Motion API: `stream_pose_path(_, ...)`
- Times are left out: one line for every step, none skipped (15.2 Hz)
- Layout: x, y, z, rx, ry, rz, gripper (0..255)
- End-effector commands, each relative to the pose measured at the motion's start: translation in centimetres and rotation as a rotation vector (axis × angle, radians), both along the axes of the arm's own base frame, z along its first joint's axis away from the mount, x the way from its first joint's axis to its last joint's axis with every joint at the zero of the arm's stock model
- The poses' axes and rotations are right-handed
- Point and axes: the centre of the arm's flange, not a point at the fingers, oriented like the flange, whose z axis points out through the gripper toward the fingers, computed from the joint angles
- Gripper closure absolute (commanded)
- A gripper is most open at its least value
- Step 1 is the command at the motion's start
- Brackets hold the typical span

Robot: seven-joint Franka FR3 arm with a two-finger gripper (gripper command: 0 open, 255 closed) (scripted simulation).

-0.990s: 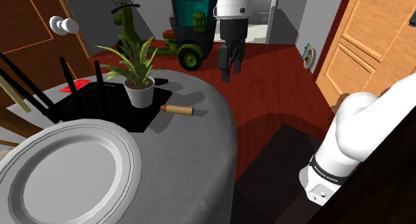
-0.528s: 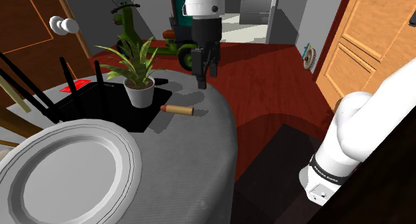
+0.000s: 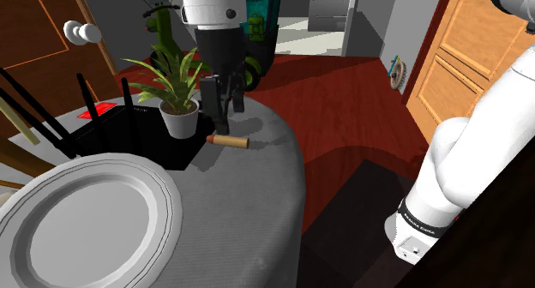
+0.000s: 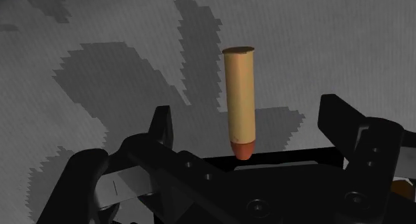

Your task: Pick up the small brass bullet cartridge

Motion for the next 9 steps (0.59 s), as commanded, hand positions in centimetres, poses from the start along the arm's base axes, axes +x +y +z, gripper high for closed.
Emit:
stream_pose_path(0.1, 1.0, -0.5, 0.001, -0.002, 0.015, 0)
stream_pose_path(0.1, 1.0, -1.0, 0.001, -0.002, 0.015, 0)
stream_pose_path(0.1, 1.0, -1.5, 0.001, -0.002, 0.015, 0)
stream_pose_path(0.1, 1.0, -2.1, 0.001, -0.002, 0.015, 0)
stream_pose_path(0.1, 1.0, -2.6, 0.001, -0.002, 0.015, 0)
stream_pose_path(0.1, 1.0, -3.1, 0.001, -0.002, 0.015, 0)
stream_pose_path(0.1, 1.0, -3.7, 0.001, -0.002, 0.015, 0)
stream_pose_path(0.1, 1.0, -4.0, 0.001, -0.002, 0.015, 0)
stream_pose_path(0.1, 1.0, -4.0, 0.001, -0.002, 0.015, 0)
